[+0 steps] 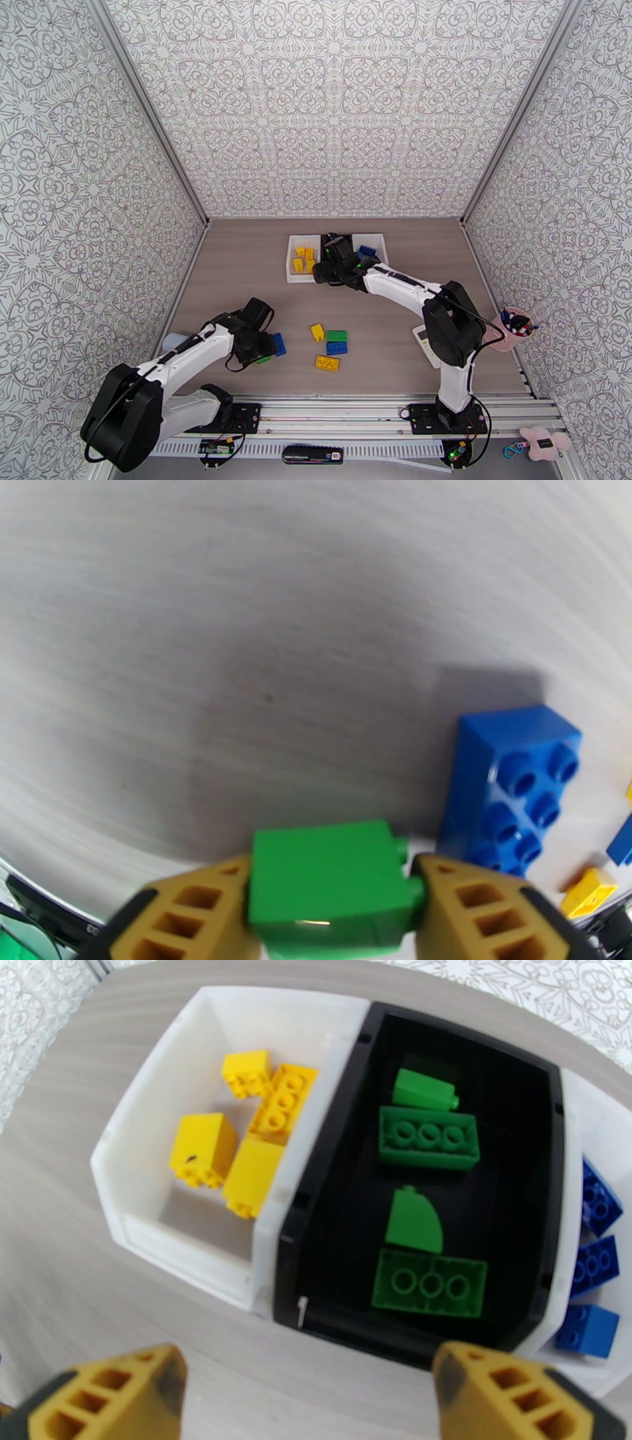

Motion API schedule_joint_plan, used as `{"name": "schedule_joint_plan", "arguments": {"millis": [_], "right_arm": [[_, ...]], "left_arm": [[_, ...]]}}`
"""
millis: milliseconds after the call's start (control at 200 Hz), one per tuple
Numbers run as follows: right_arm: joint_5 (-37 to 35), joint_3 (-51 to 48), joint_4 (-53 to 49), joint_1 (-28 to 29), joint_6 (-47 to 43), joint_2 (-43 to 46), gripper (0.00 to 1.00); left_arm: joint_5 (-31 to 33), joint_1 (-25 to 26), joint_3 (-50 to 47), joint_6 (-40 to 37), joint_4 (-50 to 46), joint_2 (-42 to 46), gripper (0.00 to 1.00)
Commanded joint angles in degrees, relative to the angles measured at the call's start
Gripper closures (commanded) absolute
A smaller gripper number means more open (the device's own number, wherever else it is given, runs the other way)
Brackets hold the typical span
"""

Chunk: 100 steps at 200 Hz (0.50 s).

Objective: Sort the legos into containers by color

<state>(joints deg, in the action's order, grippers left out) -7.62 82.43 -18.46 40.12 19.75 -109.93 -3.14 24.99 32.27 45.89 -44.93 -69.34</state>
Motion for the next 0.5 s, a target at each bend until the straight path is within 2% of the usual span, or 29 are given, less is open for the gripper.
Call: {"name": "schedule_joint_plan", "arguments": {"millis": [0,225,350,495], "right_arm": [[0.4,-1.6,0.3,-0.2,0.9,1.7,0.14],[0.5,-6.6,0.4,-0.2,1.0,6.0,0.15],[0.2,-9.8,0.3,-0.2,1.6,9.8,0.15],[0.4,-13.8,0.6,-0.2,3.9,14.0,0.15]], "left_arm": [[0.3,0.4,1.0,-1.7,0.4,-0.3,0.57],[2.0,0.7,5.3,-4.4,-2.6,3.8,0.59],[0.2,0.5,8.3,-7.1,1.2,4.6,0.60],[-1.8,0.4,13.3,-9.1,8.6,1.1,0.59]]}}
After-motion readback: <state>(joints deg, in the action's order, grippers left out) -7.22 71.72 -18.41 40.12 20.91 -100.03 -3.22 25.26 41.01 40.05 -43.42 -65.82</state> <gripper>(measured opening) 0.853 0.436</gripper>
